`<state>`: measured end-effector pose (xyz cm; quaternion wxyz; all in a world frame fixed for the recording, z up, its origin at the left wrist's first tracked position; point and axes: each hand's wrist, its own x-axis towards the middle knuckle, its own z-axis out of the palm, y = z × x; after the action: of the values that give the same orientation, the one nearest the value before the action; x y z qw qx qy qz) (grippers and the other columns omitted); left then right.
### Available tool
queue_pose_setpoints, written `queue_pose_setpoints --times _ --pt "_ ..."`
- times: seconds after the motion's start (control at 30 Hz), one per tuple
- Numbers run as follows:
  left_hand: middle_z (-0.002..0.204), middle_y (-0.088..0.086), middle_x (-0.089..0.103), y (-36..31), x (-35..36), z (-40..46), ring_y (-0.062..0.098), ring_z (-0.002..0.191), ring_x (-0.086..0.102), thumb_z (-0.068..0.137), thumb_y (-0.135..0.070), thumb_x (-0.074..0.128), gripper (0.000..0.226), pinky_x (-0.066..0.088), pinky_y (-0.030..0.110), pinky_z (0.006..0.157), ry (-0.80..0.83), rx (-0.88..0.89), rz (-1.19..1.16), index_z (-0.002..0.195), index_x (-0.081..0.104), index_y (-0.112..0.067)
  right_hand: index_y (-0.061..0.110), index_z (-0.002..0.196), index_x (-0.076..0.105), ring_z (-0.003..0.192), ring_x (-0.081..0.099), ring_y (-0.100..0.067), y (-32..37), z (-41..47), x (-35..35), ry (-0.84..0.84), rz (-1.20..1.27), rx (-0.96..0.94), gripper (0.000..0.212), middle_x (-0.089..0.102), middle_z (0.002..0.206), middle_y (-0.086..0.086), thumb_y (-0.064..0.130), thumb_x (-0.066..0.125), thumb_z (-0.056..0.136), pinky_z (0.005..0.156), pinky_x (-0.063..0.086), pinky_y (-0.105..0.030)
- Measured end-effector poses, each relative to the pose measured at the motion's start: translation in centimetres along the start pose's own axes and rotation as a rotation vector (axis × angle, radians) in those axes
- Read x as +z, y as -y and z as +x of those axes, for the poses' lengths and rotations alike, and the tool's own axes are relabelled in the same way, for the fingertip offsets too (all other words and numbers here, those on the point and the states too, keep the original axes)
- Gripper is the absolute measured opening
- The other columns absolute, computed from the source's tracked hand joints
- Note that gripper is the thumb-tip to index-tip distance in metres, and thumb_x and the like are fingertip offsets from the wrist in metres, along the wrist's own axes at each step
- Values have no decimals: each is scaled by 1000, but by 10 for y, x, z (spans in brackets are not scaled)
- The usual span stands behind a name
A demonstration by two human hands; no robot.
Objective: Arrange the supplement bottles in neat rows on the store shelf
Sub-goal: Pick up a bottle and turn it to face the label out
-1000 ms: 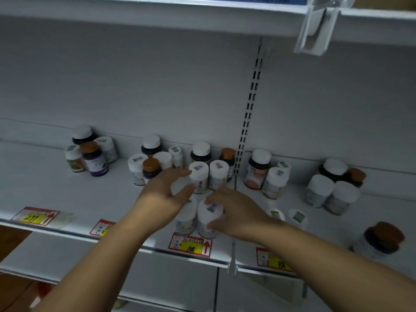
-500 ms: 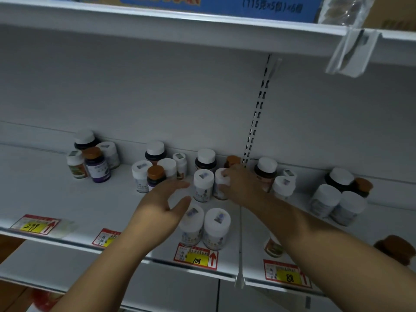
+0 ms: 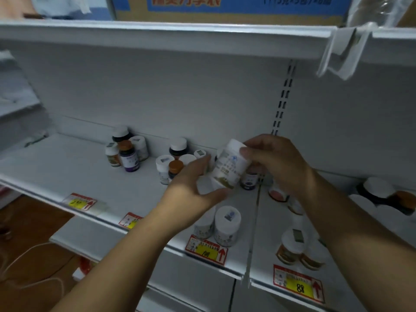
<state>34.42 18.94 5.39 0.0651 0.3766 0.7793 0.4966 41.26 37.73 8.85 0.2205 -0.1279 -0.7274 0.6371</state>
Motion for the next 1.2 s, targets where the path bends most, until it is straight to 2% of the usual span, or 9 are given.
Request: queue_pose_setpoints --times 0.17,0.33,0.57,0.7,0.77,0.83,0.93,1.07,1.2 --pt "101 -15 66 0 -20 -9 -7 88 62 62 -36 74 55 50 10 70 8 13 -17 105 48 -56 16 75 68 81 70 -15 3 -5 31 170 65 40 4 72 84 -1 16 72 76 63 57 -26" --pt "114 -6 65 30 -40 -13 2 99 63 64 -26 76 62 54 28 85 52 -58 -33 120 50 -33 23 74 67 86 69 -18 -5 0 63 250 -60 71 9 69 89 -2 19 74 71 72 59 -34" --pt "95 -17 68 101 -123 18 -7 86 61 64 -33 77 43 48 7 67 81 -10 85 103 60 -39 32 87 66 82 60 -4 -17 26 173 186 -561 -110 30 66 92 12 41 76 61 67 51 -25" --pt "92 -10 69 162 -139 19 -3 83 62 59 -32 79 45 49 15 70 117 -71 111 101 62 -33 33 99 62 87 54 -5 -48 33 225 275 -670 -15 28 59 101 8 38 69 72 63 39 -15" --pt "88 -15 69 186 -146 25 -5 79 62 51 -41 77 45 50 18 68 127 -135 59 92 60 -41 28 106 63 93 59 -10 -60 39 230 150 -681 -16 25 62 107 5 34 60 82 63 39 -12" --pt "88 -18 68 202 -148 34 -4 80 62 47 -45 77 47 50 20 69 141 -185 25 90 58 -43 23 99 66 92 61 -14 -61 49 215 -141 -662 -43 17 65 102 2 22 55 86 63 39 -12" --pt "89 -17 66 210 -143 39 -2 82 61 49 -42 79 49 48 18 67 219 -195 1 91 55 -38 21 101 65 96 59 -13 -60 62 184 -392 -678 32 23 65 107 1 11 54 84 80 41 -19" --pt "84 -21 61 211 -135 35 -6 76 57 48 -42 81 50 37 9 57 269 -193 -22 86 49 -41 20 115 60 90 52 -11 -71 65 183 -262 -865 69 32 55 99 4 18 58 83 78 37 -21" --pt "95 -18 59 209 -133 33 1 86 57 47 -44 83 60 45 18 68 296 -203 -46 94 47 -42 15 94 59 88 57 -26 -81 65 191 -141 -1097 19 15 60 92 -7 25 60 83 67 39 -30"
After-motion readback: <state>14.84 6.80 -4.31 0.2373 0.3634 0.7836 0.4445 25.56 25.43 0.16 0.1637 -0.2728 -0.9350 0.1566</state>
